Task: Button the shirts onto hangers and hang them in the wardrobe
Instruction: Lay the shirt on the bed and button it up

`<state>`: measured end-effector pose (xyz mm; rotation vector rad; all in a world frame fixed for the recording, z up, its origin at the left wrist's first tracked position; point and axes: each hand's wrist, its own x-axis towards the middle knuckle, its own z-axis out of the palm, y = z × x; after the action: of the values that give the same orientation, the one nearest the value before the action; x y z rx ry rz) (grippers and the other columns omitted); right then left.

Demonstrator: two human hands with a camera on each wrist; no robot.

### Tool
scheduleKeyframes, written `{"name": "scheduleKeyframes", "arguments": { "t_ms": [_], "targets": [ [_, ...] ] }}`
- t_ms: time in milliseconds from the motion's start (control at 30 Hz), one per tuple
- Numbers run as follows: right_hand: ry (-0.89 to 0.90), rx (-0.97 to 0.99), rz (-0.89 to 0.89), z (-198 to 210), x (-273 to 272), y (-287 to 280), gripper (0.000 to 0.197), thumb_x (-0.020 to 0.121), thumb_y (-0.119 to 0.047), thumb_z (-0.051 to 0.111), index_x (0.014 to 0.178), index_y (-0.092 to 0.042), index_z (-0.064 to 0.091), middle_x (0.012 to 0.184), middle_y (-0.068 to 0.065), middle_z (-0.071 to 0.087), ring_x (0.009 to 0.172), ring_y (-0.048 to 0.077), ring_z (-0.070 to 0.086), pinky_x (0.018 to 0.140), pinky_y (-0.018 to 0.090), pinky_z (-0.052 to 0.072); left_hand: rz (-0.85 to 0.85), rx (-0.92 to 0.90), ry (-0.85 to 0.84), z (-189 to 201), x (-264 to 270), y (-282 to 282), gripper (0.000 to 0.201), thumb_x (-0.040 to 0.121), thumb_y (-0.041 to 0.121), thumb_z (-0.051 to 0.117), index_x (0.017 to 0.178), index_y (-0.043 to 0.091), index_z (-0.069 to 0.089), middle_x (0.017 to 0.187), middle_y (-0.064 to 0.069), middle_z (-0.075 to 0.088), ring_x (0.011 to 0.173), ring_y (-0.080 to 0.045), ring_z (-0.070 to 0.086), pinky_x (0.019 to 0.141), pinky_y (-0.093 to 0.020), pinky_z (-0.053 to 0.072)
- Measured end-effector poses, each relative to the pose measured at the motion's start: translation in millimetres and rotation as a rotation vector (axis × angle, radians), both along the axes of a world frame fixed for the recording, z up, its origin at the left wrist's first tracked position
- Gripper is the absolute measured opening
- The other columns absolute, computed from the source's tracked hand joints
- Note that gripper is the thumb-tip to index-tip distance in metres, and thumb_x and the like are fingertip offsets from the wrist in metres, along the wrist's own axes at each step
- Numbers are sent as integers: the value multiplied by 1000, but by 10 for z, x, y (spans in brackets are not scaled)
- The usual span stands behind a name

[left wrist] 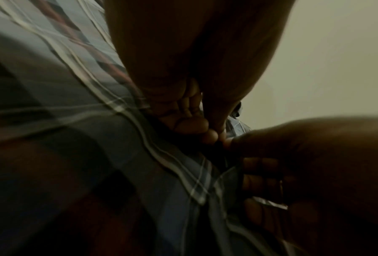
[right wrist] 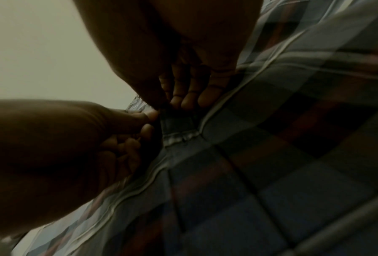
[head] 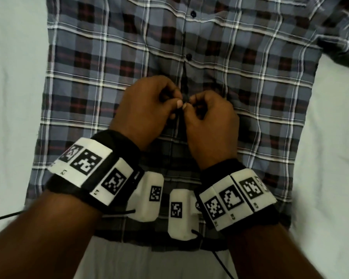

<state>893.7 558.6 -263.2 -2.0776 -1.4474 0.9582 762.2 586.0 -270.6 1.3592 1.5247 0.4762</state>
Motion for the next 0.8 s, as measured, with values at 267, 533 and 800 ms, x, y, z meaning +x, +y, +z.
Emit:
{"name": "scheduleKeyframes", "arguments": {
  "t_ms": [267, 533, 800],
  "targets": [
    [-74, 134, 55, -50, -17, -34, 12, 88, -17, 70, 81, -24, 62, 77, -12, 60, 69, 3, 55, 60, 11, 39, 74, -118, -64, 18, 8, 75, 13, 93, 10, 71, 83, 20, 69, 68, 2, 72, 61, -5, 70, 62, -19, 57],
    [18, 168, 35, -78, 3, 2, 5, 85, -16, 69, 82, -15, 73, 79, -8, 69, 74, 4, 63, 65, 15, 49, 91, -162, -127, 45, -12, 114, 12, 97, 12, 65, 87, 11, 71, 74, -4, 73, 67, -13, 74, 66, -23, 61],
    [89, 133, 53, -40, 73, -1, 7, 86, -15, 71, 89, -17, 77, 85, -10, 73, 79, 1, 68, 71, 15, 54, 115, -121, -170, 14, -36, 85, 10, 93, 18, 72, 88, 9, 73, 75, -5, 75, 67, -13, 75, 68, -31, 63]
  ]
}}
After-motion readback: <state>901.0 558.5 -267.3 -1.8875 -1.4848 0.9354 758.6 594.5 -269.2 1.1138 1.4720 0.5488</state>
